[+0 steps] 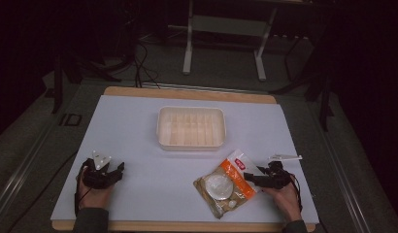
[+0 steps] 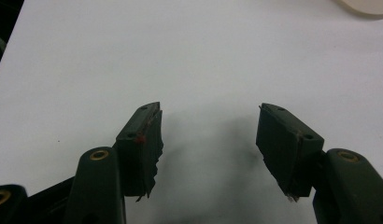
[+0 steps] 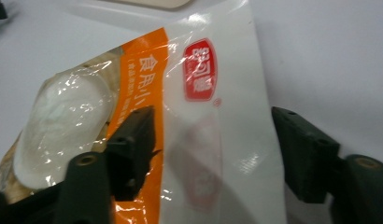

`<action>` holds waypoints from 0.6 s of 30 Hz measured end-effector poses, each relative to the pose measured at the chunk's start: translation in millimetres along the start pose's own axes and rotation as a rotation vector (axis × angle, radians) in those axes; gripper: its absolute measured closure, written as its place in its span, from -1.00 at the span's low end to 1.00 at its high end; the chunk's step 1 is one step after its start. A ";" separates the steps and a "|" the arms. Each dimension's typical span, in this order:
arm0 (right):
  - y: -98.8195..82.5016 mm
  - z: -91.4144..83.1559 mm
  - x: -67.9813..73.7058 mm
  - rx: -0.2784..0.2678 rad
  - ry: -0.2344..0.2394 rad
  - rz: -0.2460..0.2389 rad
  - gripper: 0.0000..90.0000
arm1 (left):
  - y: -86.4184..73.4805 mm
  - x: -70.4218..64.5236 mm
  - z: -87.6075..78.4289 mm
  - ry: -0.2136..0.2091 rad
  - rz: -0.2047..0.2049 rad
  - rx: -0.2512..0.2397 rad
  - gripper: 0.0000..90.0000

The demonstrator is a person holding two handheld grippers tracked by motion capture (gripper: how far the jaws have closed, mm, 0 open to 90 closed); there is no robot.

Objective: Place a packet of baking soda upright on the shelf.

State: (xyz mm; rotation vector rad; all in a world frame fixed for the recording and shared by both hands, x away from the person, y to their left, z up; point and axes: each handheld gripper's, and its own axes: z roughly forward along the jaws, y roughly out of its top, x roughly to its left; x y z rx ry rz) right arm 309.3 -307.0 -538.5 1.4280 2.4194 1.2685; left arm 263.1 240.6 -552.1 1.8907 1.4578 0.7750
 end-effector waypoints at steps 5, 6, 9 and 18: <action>-1.5 2.4 -0.8 0.030 0.063 0.004 0.05 | 0.0 0.0 0.1 0.000 0.000 0.000 -0.10; -1.4 2.9 -0.5 0.033 0.088 0.003 0.11 | 0.0 0.0 0.0 0.000 0.000 0.000 -0.10; -0.3 4.5 2.6 0.041 0.142 0.000 0.19 | 0.0 -0.2 0.0 0.000 0.001 0.000 -0.10; -0.5 13.8 6.2 0.085 0.183 0.000 0.56 | 0.1 -0.7 0.0 0.002 0.003 0.000 -0.10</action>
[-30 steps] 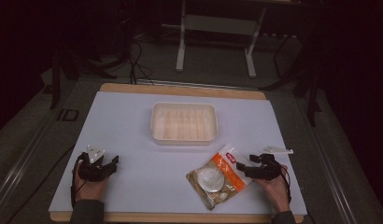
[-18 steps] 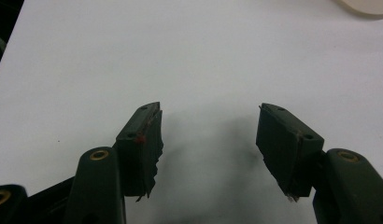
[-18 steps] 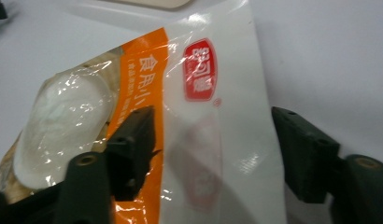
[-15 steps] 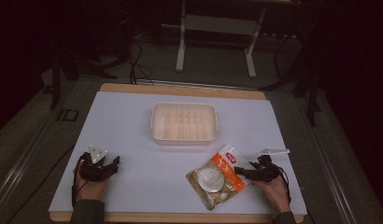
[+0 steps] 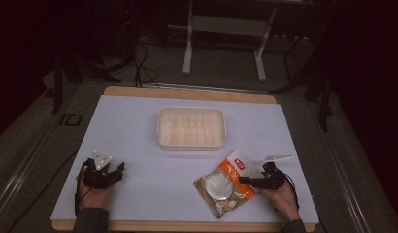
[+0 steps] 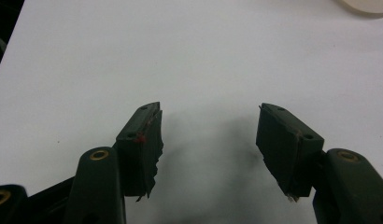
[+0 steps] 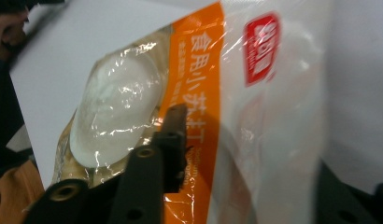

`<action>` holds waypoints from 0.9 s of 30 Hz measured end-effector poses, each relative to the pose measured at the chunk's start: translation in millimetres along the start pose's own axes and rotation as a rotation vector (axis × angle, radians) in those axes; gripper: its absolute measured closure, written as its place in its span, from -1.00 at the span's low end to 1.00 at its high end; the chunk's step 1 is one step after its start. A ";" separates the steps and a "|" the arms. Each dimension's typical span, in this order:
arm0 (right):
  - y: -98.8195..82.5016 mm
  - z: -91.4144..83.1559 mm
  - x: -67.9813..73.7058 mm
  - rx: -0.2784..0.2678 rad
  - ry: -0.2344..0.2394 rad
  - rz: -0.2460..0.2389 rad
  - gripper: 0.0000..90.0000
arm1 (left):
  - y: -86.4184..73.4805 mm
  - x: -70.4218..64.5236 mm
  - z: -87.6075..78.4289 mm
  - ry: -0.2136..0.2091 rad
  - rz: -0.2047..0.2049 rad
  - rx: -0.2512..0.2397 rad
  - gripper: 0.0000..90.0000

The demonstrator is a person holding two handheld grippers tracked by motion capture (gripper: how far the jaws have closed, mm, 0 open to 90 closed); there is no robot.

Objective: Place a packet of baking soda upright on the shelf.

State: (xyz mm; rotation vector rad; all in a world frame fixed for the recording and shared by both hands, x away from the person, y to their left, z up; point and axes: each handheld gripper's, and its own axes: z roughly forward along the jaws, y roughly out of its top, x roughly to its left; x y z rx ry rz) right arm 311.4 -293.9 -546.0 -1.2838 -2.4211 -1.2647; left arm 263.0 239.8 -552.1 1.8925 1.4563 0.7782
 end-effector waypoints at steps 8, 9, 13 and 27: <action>3.3 -2.5 7.7 -0.009 -0.001 -0.025 0.99 | -0.1 0.4 -0.4 0.001 -0.004 -0.005 -0.10; 3.7 -2.8 8.8 -0.011 -0.006 -0.027 0.99 | -0.1 0.5 -0.5 0.001 -0.005 -0.006 -0.10; 5.3 -6.0 12.2 -0.032 -0.006 -0.034 1.00 | -0.2 0.5 -0.5 0.001 -0.007 -0.006 -0.10; 15.9 -19.2 34.8 -0.111 0.008 -0.083 1.00 | -0.3 0.6 -0.8 0.002 -0.008 -0.011 -0.10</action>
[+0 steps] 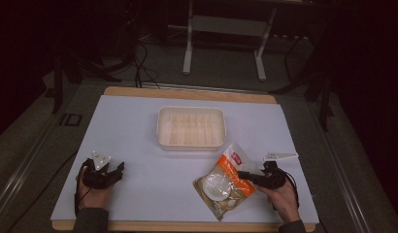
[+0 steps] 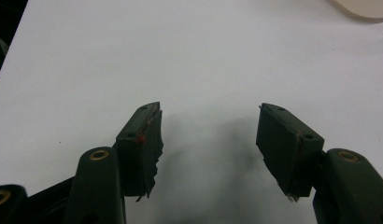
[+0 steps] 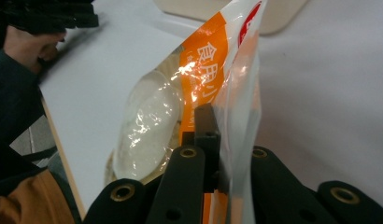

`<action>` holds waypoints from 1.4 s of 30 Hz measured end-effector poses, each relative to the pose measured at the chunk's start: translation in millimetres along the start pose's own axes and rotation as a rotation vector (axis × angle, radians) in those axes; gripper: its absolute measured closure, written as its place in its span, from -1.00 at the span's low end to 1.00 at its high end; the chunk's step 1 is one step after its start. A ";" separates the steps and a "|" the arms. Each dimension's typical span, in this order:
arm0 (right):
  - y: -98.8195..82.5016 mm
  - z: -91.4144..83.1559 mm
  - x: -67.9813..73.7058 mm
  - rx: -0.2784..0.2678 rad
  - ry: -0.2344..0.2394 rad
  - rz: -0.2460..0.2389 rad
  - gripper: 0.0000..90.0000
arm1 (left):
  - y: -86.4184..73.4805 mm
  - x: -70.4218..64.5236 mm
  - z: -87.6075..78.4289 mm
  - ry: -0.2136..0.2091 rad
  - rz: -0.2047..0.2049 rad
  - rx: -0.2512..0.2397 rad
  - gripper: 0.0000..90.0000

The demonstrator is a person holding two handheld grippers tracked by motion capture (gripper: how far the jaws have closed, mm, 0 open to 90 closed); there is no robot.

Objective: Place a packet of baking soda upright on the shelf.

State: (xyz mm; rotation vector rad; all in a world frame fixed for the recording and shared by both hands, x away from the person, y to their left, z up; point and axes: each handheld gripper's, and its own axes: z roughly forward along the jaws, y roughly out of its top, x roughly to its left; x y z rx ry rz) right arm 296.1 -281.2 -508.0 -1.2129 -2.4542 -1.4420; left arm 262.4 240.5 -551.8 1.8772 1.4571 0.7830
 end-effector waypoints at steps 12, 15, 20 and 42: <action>15.4 -0.3 35.1 0.008 -0.056 -0.100 1.00 | -0.2 0.4 -0.6 0.002 -0.008 -0.008 -0.11; 21.1 -0.9 36.7 0.011 -0.063 -0.113 1.00 | -0.3 0.4 -0.8 0.004 -0.007 -0.008 -0.11; 30.7 -0.7 38.8 0.017 -0.060 -0.115 1.00 | -0.4 0.1 -1.0 0.007 -0.005 -0.009 -0.11; 69.3 -8.6 69.1 -0.040 0.000 -0.124 1.00 | -0.6 -1.0 -2.3 0.023 -0.009 -0.030 -0.12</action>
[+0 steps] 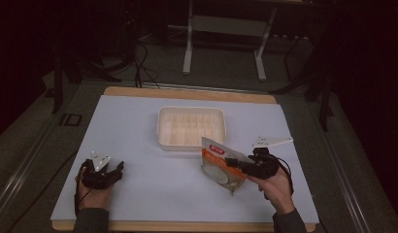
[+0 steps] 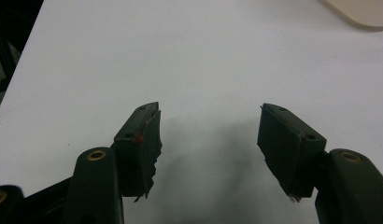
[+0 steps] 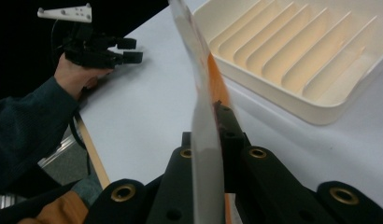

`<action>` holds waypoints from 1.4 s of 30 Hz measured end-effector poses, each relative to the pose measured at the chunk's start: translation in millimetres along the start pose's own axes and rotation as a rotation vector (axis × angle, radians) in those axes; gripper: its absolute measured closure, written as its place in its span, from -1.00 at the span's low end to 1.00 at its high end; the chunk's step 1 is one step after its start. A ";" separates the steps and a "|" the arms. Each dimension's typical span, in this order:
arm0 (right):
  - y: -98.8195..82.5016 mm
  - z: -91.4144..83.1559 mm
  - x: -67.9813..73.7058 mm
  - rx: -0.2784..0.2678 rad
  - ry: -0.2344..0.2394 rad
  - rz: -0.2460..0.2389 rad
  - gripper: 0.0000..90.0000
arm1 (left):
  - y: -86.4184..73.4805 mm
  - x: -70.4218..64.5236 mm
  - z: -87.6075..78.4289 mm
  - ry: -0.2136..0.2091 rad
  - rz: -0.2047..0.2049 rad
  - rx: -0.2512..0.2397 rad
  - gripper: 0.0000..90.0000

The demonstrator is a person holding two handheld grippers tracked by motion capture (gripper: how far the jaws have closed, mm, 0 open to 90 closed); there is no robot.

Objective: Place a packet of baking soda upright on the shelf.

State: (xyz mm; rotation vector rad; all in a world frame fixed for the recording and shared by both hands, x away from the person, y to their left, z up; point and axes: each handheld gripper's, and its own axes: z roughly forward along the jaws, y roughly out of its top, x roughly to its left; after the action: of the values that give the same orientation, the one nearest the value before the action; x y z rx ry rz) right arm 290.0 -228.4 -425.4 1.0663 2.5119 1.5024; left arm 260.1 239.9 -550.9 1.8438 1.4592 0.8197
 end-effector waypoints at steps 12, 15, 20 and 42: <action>7.0 -19.5 -7.1 -0.094 -0.017 0.049 1.00 | -0.4 0.2 -0.9 0.017 -0.010 -0.016 -0.13; 8.1 -19.4 -7.2 -0.103 -0.021 0.058 1.00 | -0.5 0.3 -0.8 0.017 -0.013 -0.019 -0.13; 10.6 -18.9 -6.6 -0.110 -0.042 0.061 1.00 | -0.5 0.1 -0.6 0.020 -0.012 -0.017 -0.13; 36.9 -19.4 0.3 -0.171 -0.111 0.066 1.00 | -0.5 -0.8 -0.7 0.032 -0.001 -0.012 -0.12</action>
State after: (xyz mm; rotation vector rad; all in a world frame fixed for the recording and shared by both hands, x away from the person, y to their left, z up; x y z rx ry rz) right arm 302.9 -232.0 -385.9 1.1795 2.2504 1.5927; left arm 259.1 239.3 -550.9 1.8287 1.4715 0.8590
